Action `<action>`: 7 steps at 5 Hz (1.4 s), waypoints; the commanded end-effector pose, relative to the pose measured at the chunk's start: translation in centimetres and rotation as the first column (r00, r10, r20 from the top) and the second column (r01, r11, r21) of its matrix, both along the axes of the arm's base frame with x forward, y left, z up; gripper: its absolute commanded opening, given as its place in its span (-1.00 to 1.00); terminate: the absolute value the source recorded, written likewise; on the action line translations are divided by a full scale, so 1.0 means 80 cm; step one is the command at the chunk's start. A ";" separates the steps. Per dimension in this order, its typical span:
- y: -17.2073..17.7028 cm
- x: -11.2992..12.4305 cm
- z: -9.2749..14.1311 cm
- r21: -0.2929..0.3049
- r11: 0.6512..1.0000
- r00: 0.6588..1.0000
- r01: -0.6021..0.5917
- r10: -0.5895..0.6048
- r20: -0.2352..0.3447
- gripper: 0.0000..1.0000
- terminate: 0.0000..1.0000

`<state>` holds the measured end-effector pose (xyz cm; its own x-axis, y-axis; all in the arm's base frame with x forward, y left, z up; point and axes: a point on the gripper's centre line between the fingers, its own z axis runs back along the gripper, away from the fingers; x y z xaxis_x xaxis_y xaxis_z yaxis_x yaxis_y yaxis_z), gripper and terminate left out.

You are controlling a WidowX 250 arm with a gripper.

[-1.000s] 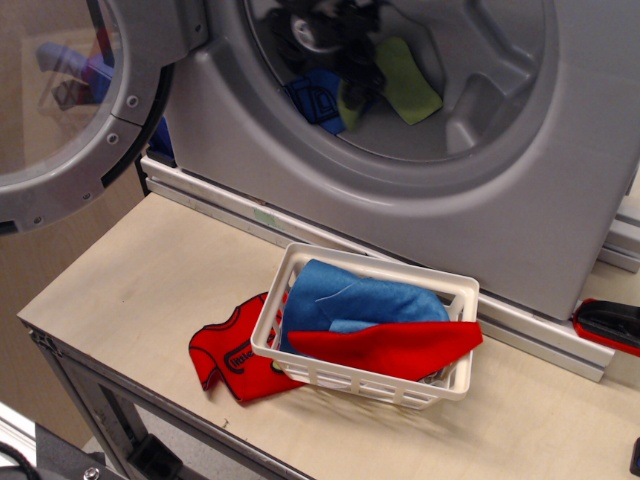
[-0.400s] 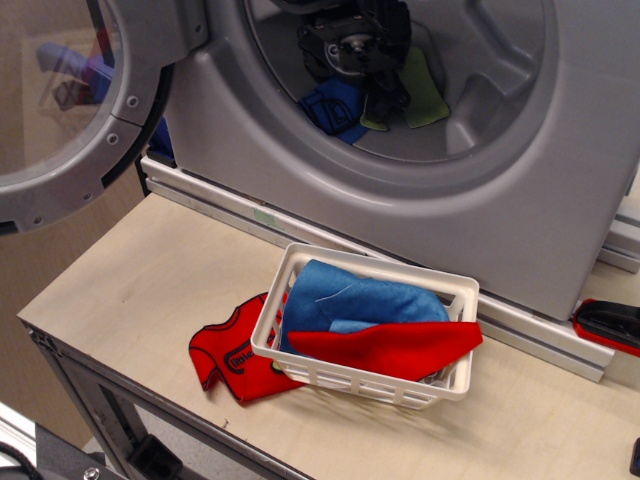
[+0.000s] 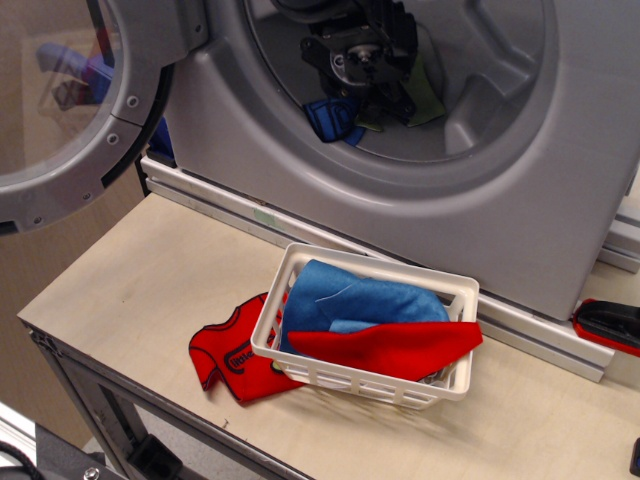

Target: Take clothes out of laundry machine

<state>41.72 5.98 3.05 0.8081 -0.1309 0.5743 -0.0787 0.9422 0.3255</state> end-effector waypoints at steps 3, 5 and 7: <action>-0.021 -0.035 0.097 0.038 0.991 0.991 -0.128 0.126 0.039 -1.00 -1.00; -0.045 -0.106 0.105 -0.083 0.935 0.933 -0.344 0.330 -0.146 -1.00 -1.00; -0.092 -0.166 0.050 -0.215 0.882 0.891 -0.419 0.354 -0.283 -1.00 -1.00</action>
